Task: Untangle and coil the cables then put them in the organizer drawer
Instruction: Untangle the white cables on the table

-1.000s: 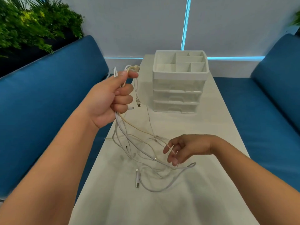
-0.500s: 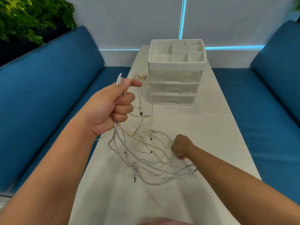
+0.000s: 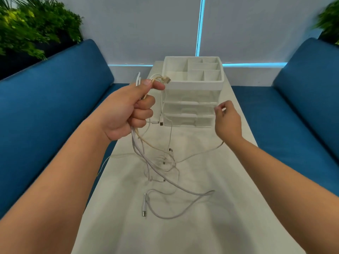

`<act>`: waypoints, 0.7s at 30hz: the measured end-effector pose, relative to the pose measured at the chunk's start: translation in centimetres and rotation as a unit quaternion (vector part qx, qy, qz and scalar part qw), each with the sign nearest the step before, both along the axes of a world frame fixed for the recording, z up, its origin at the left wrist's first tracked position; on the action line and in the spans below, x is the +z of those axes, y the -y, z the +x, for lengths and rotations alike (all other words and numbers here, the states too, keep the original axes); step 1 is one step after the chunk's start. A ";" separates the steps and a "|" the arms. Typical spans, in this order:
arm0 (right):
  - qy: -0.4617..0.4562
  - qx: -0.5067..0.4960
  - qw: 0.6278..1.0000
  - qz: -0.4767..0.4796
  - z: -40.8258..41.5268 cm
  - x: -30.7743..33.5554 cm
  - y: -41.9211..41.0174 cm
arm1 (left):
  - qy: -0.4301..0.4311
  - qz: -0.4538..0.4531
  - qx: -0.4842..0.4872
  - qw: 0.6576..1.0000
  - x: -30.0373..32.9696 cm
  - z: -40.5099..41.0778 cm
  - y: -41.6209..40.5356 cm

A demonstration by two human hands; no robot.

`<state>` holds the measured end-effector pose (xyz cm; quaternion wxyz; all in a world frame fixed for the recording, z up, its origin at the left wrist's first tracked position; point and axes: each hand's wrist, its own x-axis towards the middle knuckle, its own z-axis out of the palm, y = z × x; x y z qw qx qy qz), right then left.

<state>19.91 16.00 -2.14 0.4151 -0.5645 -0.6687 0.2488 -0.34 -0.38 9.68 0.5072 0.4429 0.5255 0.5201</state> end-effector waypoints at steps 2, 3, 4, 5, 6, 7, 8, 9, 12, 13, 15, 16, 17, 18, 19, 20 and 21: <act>0.000 -0.006 1.000 0.012 0.2 0.9 -0.2 | -0.001 0.013 -0.001 1.000 0.7 -0.2 -0.4; 0.001 -0.002 1.000 0.007 0.2 1.1 -0.1 | 0.002 0.020 -0.001 1.000 1.0 -0.4 -0.5; 0.007 0.005 1.000 -0.005 0.2 1.0 0.1 | 0.005 0.026 -0.001 1.000 1.3 -0.5 -0.6; 0.015 0.016 1.000 -0.019 0.2 0.7 0.3 | 0.007 0.031 -0.002 0.999 1.6 -0.7 -0.7; 0.029 0.028 0.999 -0.034 0.1 0.3 0.7 | 0.007 0.037 -0.001 0.999 1.9 -1.0 -0.8; 0.048 0.041 0.997 -0.050 0.0 -0.1 1.1 | 0.005 0.043 0.000 0.999 2.1 -1.2 -0.9; 0.072 0.053 0.994 -0.066 -0.1 -0.7 1.5 | 0.002 0.048 0.002 0.999 2.4 -1.4 -0.9; 0.101 0.065 0.989 -0.082 -0.2 -1.3 2.0 | -0.001 0.053 0.002 0.999 2.6 -1.6 -0.8; 0.210 0.131 0.959 -0.136 -0.5 -2.9 3.3 | -0.007 0.071 -0.003 0.997 3.2 -1.8 -0.8; 0.260 0.164 0.937 -0.163 -0.7 -3.3 3.8 | -0.007 0.076 -0.005 0.997 3.4 -1.7 -0.8; 0.394 0.224 0.864 -0.221 -1.1 -3.8 5.2 | -0.003 0.085 -0.011 0.996 3.8 -1.6 -0.7; 0.466 0.240 0.821 -0.226 -1.4 -4.0 5.9 | -0.001 0.089 -0.015 0.996 3.9 -1.5 -0.6; 0.526 0.247 0.785 -0.214 -1.8 -4.4 6.5 | -0.001 0.091 -0.020 0.996 4.0 -1.3 -0.5; 0.564 0.245 0.764 -0.196 -2.3 -4.8 7.0 | -0.001 0.092 -0.024 0.995 4.0 -1.2 -0.4; 0.580 0.239 0.758 -0.180 -2.9 -5.3 7.3 | -0.001 0.091 -0.028 0.995 3.9 -1.0 -0.3; 0.573 0.240 0.765 -0.169 -3.5 -5.7 7.4 | 0.001 0.090 -0.033 0.995 3.8 -0.9 -0.1; 0.544 0.249 0.783 -0.172 -4.1 -6.1 7.3 | 0.003 0.087 -0.037 0.995 3.7 -0.7 0.0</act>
